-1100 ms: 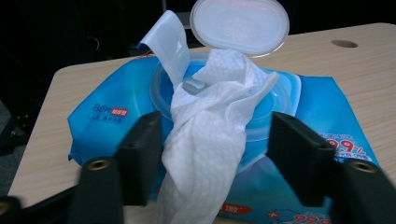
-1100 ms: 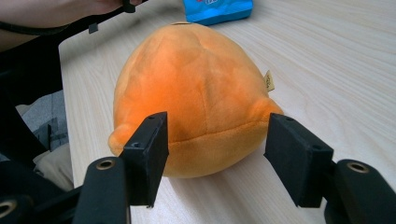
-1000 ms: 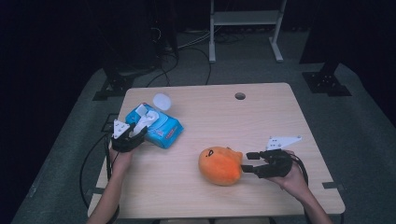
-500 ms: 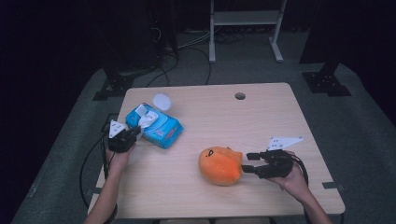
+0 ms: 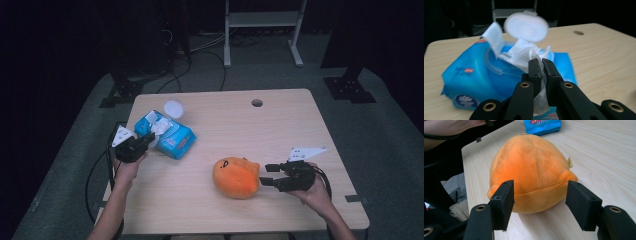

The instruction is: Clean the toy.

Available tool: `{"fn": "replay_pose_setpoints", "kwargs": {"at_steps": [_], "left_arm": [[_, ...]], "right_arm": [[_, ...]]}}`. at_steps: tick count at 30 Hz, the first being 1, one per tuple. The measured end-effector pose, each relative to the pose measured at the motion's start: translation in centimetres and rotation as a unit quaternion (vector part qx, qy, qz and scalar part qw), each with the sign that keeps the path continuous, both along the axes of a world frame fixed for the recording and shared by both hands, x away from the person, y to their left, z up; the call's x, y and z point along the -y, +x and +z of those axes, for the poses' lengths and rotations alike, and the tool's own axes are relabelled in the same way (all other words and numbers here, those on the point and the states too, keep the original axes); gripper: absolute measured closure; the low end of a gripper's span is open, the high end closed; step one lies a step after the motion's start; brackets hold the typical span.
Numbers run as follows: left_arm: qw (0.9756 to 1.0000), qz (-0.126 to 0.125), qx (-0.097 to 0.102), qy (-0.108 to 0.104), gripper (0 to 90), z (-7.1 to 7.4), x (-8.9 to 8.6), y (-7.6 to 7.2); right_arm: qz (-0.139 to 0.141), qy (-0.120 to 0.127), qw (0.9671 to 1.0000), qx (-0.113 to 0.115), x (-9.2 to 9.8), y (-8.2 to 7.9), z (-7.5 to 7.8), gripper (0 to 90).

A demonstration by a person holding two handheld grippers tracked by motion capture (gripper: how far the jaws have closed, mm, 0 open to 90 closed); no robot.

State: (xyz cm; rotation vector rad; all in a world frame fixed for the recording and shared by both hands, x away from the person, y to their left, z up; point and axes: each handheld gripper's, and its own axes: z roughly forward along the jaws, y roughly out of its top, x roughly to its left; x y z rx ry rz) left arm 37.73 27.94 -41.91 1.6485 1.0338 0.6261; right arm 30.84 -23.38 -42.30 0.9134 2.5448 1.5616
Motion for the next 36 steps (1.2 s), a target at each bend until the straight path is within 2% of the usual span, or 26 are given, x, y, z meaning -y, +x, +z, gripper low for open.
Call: {"fn": "replay_pose_setpoints", "kwargs": {"at_steps": [7, 8, 9, 13, 17, 23, 24, 25, 28, 32, 34, 35, 36], "left_arm": [[0.9995, -0.029, 0.007, -0.004, 85.9, 1.5, 1.1, -0.6], [0.9989, -0.046, 0.009, -0.001, 85.8, 1.9, 1.5, -0.7], [0.9989, -0.046, 0.009, -0.001, 85.8, 1.9, 1.5, -0.7], [0.9969, -0.077, 0.014, 0.007, 85.7, 2.9, 3.0, -1.4], [0.9959, -0.088, 0.017, 0.015, 85.6, 3.4, 3.8, -1.8], [0.9947, -0.1, 0.021, 0.014, 85.8, 3.8, 4.4, -2.1], [0.9933, -0.113, 0.024, -0.001, 86.0, 4.0, 4.6, -2.3], [0.9933, -0.113, 0.024, -0.001, 86.0, 4.0, 4.6, -2.3], [0.991, -0.13, 0.033, -0.009, 85.9, 4.8, 5.3, -2.5], [0.9895, -0.14, 0.035, -0.012, 85.8, 5.1, 5.7, -2.6], [0.9869, -0.157, 0.037, -0.01, 85.7, 5.4, 6.3, -3.0], [0.9869, -0.157, 0.037, -0.01, 85.5, 5.4, 6.3, -3.0], [0.9851, -0.168, 0.036, -0.012, 85.3, 5.5, 6.8, -3.2]], "right_arm": [[0.001, -0.004, 1.0, -0.001, -0.1, 0.0, 0.0, 38.2], [0.0, -0.002, 1.0, -0.002, 0.0, 0.0, 0.0, 38.1], [-0.001, -0.001, 1.0, -0.001, 0.0, -0.1, 0.1, 38.1], [-0.003, 0.002, 1.0, 0.002, 0.1, -0.1, 0.3, 38.1], [-0.003, 0.002, 1.0, 0.002, 0.0, -0.2, 0.3, 38.1], [-0.003, 0.002, 1.0, 0.003, 0.1, -0.2, 0.3, 38.1], [-0.003, 0.002, 1.0, 0.004, 0.1, -0.1, 0.3, 38.1], [-0.003, 0.002, 1.0, 0.004, 0.1, -0.1, 0.3, 38.1], [-0.002, 0.002, 1.0, 0.005, 0.1, -0.2, 0.3, 38.1], [-0.003, 0.005, 1.0, 0.008, 0.1, -0.3, 0.5, 38.1], [-0.003, 0.007, 0.9999, 0.009, 0.2, -0.3, 0.6, 38.1], [-0.003, 0.007, 0.9999, 0.009, 0.2, -0.3, 0.6, 38.1], [-0.004, 0.011, 0.9999, 0.009, 0.3, -0.3, 0.7, 38.1]]}}
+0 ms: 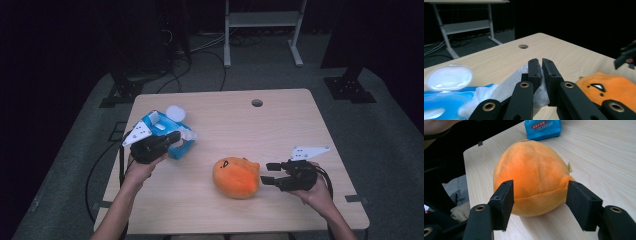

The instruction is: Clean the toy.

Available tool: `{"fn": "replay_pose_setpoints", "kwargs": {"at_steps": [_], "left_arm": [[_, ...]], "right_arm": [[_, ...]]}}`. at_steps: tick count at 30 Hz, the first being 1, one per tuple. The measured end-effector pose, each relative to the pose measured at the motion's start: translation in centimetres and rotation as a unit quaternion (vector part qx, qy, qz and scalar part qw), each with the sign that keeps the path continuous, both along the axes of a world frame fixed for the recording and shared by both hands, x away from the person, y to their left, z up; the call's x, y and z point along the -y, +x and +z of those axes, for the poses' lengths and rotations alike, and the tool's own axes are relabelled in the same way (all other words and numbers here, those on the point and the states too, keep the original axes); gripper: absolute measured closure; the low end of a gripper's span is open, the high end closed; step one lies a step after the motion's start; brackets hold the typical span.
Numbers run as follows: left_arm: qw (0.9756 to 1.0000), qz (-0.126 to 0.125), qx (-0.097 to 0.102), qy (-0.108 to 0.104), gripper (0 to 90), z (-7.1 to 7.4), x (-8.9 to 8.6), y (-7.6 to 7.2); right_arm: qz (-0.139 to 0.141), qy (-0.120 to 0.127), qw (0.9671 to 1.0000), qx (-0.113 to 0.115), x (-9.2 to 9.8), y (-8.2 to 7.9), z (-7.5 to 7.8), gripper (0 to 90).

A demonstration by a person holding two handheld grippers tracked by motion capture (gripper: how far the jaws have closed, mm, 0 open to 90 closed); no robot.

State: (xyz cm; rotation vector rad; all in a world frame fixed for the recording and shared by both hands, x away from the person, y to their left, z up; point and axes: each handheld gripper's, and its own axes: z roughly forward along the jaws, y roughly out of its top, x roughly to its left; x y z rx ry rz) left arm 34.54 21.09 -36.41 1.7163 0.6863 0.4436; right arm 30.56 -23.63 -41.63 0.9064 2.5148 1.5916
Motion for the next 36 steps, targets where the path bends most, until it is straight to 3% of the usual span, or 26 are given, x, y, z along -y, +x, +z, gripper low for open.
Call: {"fn": "replay_pose_setpoints", "kwargs": {"at_steps": [3, 4, 6, 7, 8, 10, 17, 18, 19, 21, 23, 24, 25, 28, 29, 30, 31, 33, 35, 36], "left_arm": [[0.9999, -0.01, -0.001, -0.001, 85.0, 0.2, 0.6, -0.2], [0.9996, -0.027, 0.0, 0.003, 85.0, 0.4, 1.4, -0.5], [0.9994, -0.033, 0.001, 0.005, 84.9, 0.4, 1.7, -0.6], [0.9986, -0.053, 0.003, 0.01, 84.8, 0.6, 2.7, -0.9], [0.9986, -0.053, 0.003, 0.01, 84.7, 0.6, 2.7, -0.9], [0.9967, -0.079, 0.0, 0.02, 84.6, 0.6, 4.1, -1.4], [0.9921, -0.123, 0.002, 0.024, 84.3, 1.0, 6.6, -2.2], [0.9899, -0.139, 0.005, 0.028, 84.3, 1.4, 7.5, -2.6], [0.9899, -0.139, 0.005, 0.028, 84.3, 1.4, 7.5, -2.6], [0.986, -0.164, 0.01, 0.027, 84.3, 2.0, 8.6, -3.2], [0.985, -0.169, 0.012, 0.029, 84.3, 2.2, 8.8, -3.3], [0.9821, -0.185, 0.015, 0.033, 84.3, 2.6, 9.6, -3.7], [0.9821, -0.185, 0.015, 0.033, 84.3, 2.6, 9.6, -3.7], [0.9764, -0.213, 0.014, 0.037, 84.2, 3.0, 10.7, -4.4], [0.9764, -0.213, 0.014, 0.037, 84.1, 3.0, 10.7, -4.4], [0.9732, -0.226, 0.014, 0.038, 84.1, 3.0, 11.2, -4.6], [0.9732, -0.226, 0.014, 0.038, 84.1, 3.0, 11.2, -4.6], [0.9684, -0.246, 0.011, 0.038, 84.1, 3.2, 11.7, -5.0], [0.9673, -0.25, 0.01, 0.038, 84.0, 3.3, 11.8, -5.2], [0.9654, -0.258, 0.008, 0.038, 84.0, 3.4, 12.0, -5.3]], "right_arm": [[0.002, -0.001, 1.0, 0.002, -0.1, 0.0, 0.1, 38.1], [0.004, 0.0, 1.0, 0.005, -0.2, -0.1, 0.2, 38.1], [0.006, 0.002, 1.0, 0.006, -0.3, -0.2, 0.4, 38.1], [0.007, 0.002, 0.9999, 0.009, -0.4, -0.2, 0.5, 38.3], [0.007, 0.002, 0.9999, 0.009, -0.4, -0.2, 0.5, 38.3], [0.014, 0.01, 0.9996, 0.022, -0.8, -0.3, 1.1, 38.6], [0.033, 0.014, 0.9983, 0.045, -2.2, -0.3, 2.3, 38.5], [0.039, 0.016, 0.9977, 0.053, -2.7, -0.3, 2.7, 38.4], [0.041, 0.018, 0.9973, 0.059, -3.0, -0.3, 2.9, 38.4], [0.046, 0.022, 0.9964, 0.067, -3.5, -0.2, 3.3, 38.4], [0.05, 0.022, 0.996, 0.071, -3.7, -0.2, 3.5, 38.4], [0.056, 0.023, 0.995, 0.079, -4.2, -0.1, 3.9, 38.2], [0.056, 0.023, 0.995, 0.079, -4.2, -0.1, 3.9, 38.2], [0.066, 0.019, 0.9923, 0.103, -5.1, -0.1, 4.5, 35.9], [0.066, 0.019, 0.9923, 0.103, -5.1, -0.1, 4.5, 35.9], [0.074, 0.019, 0.9904, 0.116, -5.6, -0.2, 4.7, 35.0], [0.074, 0.019, 0.9904, 0.116, -5.6, -0.2, 4.7, 35.0], [0.08, 0.012, 0.9884, 0.128, -6.2, -0.4, 4.8, 35.4], [0.081, 0.008, 0.9873, 0.137, -6.5, -0.4, 4.8, 37.0], [0.08, 0.007, 0.9866, 0.141, -6.6, -0.5, 4.9, 39.0]]}}
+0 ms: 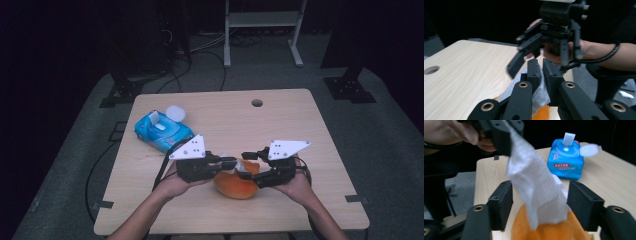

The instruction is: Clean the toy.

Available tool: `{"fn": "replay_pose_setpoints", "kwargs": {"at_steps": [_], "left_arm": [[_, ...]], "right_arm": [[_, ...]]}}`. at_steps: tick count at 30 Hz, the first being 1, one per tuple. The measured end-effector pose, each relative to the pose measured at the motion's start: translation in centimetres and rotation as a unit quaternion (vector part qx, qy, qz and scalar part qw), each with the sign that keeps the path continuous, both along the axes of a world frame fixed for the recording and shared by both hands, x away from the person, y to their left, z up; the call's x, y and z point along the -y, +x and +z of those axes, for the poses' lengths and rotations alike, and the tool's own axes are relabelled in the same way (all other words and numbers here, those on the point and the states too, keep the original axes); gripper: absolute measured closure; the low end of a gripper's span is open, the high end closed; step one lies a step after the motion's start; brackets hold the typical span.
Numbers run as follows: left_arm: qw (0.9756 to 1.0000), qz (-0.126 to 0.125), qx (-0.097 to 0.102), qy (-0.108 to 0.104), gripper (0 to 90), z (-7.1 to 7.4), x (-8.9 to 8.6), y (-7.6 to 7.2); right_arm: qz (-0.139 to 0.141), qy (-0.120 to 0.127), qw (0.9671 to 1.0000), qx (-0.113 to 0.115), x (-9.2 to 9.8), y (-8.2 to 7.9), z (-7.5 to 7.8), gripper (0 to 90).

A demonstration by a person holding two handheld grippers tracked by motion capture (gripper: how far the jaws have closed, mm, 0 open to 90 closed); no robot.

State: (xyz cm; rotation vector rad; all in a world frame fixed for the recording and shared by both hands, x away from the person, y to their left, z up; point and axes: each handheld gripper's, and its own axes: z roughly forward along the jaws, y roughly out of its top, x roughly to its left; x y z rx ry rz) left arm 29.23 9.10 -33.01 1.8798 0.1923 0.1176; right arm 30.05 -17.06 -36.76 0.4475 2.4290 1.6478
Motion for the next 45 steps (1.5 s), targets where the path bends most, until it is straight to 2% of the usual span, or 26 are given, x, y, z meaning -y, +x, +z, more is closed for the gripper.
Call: {"fn": "replay_pose_setpoints", "kwargs": {"at_steps": [2, 4, 5, 6, 8, 13, 16, 17, 18, 21, 23, 24, 25, 26, 28, 33, 34, 35, 36, 38, 40, 41, 42, 43, 44, 45], "left_arm": [[0.9999, -0.012, -0.002, -0.001, 83.0, 0.1, 0.4, -0.3], [0.9999, -0.014, -0.002, 0.001, 81.6, 0.2, 0.5, -0.4], [0.9999, -0.014, -0.002, 0.001, 79.8, 0.2, 0.5, -0.4], [0.9999, -0.012, -0.004, -0.001, 76.7, 0.1, 0.5, -0.4], [0.9999, -0.008, -0.008, -0.005, 71.0, 0.2, 0.2, -0.3], [0.9998, 0.006, -0.009, -0.014, 65.8, 0.1, -0.6, -0.1], [0.9996, 0.022, -0.011, -0.013, 65.0, -0.2, -1.3, 0.2], [0.9996, 0.022, -0.011, -0.013, 64.8, -0.2, -1.3, 0.2], [0.9995, 0.029, -0.009, -0.012, 64.6, -0.5, -1.6, 0.4], [0.9992, 0.038, -0.009, -0.008, 64.0, -1.0, -2.0, 0.6], [0.9991, 0.041, -0.01, -0.006, 63.3, -1.2, -2.1, 0.6], [0.9989, 0.046, -0.012, -0.003, 62.8, -1.8, -2.2, 0.7], [0.9989, 0.046, -0.012, -0.003, 62.3, -1.8, -2.2, 0.7], [0.9988, 0.049, -0.01, 0.001, 61.9, -2.2, -2.3, 0.7], [0.9986, 0.051, -0.011, 0.002, 61.4, -2.5, -2.4, 0.7], [0.9985, 0.054, -0.003, 0.003, 59.6, -2.6, -2.8, 0.6], [0.9983, 0.057, 0.001, 0.006, 59.4, -2.6, -3.1, 0.5], [0.9983, 0.057, 0.001, 0.006, 59.4, -2.6, -3.1, 0.5], [0.9981, 0.061, 0.001, 0.005, 59.2, -2.7, -3.5, 0.4], [0.998, 0.063, 0.003, 0.006, 58.4, -2.9, -3.7, 0.4], [0.9976, 0.066, 0.007, 0.02, 56.7, -3.6, -4.0, 0.4], [0.9973, 0.067, 0.01, 0.029, 55.7, -3.9, -4.1, 0.4], [0.9973, 0.067, 0.01, 0.029, 54.8, -3.9, -4.1, 0.4], [0.997, 0.069, 0.009, 0.033, 54.8, -4.3, -4.1, 0.6], [0.997, 0.07, 0.003, 0.033, 52.8, -4.7, -4.1, 0.8], [0.997, 0.069, -0.002, 0.035, 52.8, -5.1, -4.2, 1.0]], "right_arm": [[0.003, 0.0, 0.9999, 0.013, -0.3, -0.1, 0.2, 52.3], [0.009, -0.006, 0.9999, 0.006, -0.4, -0.2, 0.3, 71.9], [0.009, -0.006, 0.9999, 0.006, -0.4, -0.2, 0.3, 71.9], [0.004, -0.013, 0.9998, 0.012, -0.3, -0.4, 0.4, 84.6], [0.003, -0.022, 0.9997, 0.005, 0.0, -0.6, 0.5, 86.7], [0.002, -0.03, 0.9995, -0.006, 1.5, -1.2, 0.7, 87.0], [-0.007, -0.033, 0.9992, -0.022, 4.0, -1.9, 0.9, 87.0], [-0.007, -0.033, 0.9992, -0.022, 4.0, -1.9, 0.9, 87.0], [-0.012, -0.042, 0.9986, -0.03, 5.2, -2.3, 1.0, 86.9], [-0.026, -0.07, 0.9965, -0.038, 6.8, -2.9, 1.0, 86.6], [-0.035, -0.081, 0.9952, -0.043, 7.2, -3.0, 1.0, 86.5], [-0.041, -0.096, 0.9931, -0.053, 7.8, -3.0, 0.9, 86.4], [-0.041, -0.096, 0.9931, -0.053, 7.8, -3.0, 0.9, 86.4], [-0.043, -0.105, 0.9915, -0.063, 7.9, -2.8, 0.9, 86.2], [-0.045, -0.114, 0.9896, -0.074, 7.4, -2.4, 0.9, 85.9], [-0.044, -0.119, 0.9883, -0.085, 5.5, -1.3, 0.9, 85.6], [-0.04, -0.123, 0.9876, -0.089, 4.1, -0.5, 0.8, 85.4], [-0.04, -0.123, 0.9876, -0.089, 4.1, -0.5, 0.8, 85.4], [-0.038, -0.124, 0.9869, -0.096, 2.9, 0.1, 0.6, 85.0], [-0.036, -0.131, 0.9862, -0.095, 1.7, 0.5, 0.2, 82.5], [-0.041, -0.146, 0.9849, -0.084, 0.6, 0.6, -0.3, 76.6], [-0.041, -0.151, 0.9842, -0.083, 0.2, 0.6, -0.5, 76.3], [-0.041, -0.151, 0.9842, -0.083, 0.2, 0.6, -0.5, 76.3], [-0.041, -0.157, 0.9836, -0.079, -0.1, 0.5, -0.8, 74.8], [-0.045, -0.15, 0.9849, -0.073, -0.5, 0.3, -1.2, 68.1], [-0.045, -0.15, 0.9849, -0.073, -0.5, 0.3, -1.2, 68.1]]}}
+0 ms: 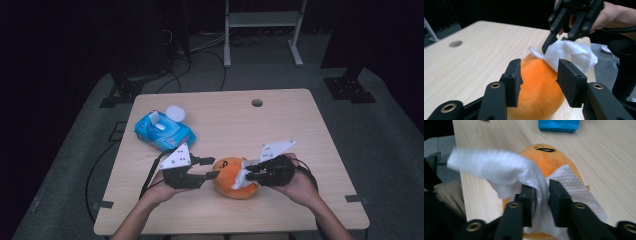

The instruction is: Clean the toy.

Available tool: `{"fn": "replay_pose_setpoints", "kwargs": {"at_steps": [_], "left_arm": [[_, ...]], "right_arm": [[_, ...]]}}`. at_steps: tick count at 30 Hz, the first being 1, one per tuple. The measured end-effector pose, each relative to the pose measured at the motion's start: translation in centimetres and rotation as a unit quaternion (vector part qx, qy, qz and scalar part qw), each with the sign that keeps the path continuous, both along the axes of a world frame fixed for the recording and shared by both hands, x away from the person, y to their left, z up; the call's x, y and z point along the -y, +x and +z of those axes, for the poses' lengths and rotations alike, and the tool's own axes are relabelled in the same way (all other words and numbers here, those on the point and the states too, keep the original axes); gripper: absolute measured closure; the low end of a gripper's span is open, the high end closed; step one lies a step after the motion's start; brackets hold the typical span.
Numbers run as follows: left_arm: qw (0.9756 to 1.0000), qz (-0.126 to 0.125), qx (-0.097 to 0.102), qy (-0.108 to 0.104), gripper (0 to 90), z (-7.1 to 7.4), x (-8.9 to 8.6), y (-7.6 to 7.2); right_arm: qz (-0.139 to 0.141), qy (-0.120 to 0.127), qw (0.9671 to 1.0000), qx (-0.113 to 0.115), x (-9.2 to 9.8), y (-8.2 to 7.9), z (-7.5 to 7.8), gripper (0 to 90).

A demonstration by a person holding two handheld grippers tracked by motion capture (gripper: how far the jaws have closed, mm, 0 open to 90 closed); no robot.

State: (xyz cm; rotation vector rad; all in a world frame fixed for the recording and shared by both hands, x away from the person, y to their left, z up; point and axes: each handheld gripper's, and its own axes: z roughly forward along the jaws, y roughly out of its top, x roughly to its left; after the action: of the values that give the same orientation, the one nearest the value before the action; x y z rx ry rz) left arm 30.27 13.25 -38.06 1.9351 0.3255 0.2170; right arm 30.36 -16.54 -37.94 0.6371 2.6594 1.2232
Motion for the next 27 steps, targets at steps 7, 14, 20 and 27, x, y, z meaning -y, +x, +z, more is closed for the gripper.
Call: {"fn": "replay_pose_setpoints", "kwargs": {"at_steps": [7, 14, 20, 27], "left_arm": [[0.9996, 0.014, -0.019, 0.017, 45.1, -2.6, 0.9, 2.6], [0.9983, -0.008, -0.049, 0.031, 42.9, -4.2, 1.9, 3.2], [0.9964, -0.038, -0.067, 0.035, 46.7, -4.8, 2.8, 2.0], [0.9973, -0.046, -0.055, 0.018, 41.5, -3.6, 3.3, 1.0]], "right_arm": [[-0.012, 0.018, 0.9997, 0.01, -0.3, -0.3, -1.1, 58.4], [-0.037, 0.013, 0.9992, 0.006, 0.3, -0.1, -1.8, 71.9], [-0.041, 0.015, 0.999, -0.013, 2.0, -0.1, -2.4, 81.2], [-0.051, 0.0, 0.9987, -0.003, 2.9, -0.9, -2.5, 83.9]]}}
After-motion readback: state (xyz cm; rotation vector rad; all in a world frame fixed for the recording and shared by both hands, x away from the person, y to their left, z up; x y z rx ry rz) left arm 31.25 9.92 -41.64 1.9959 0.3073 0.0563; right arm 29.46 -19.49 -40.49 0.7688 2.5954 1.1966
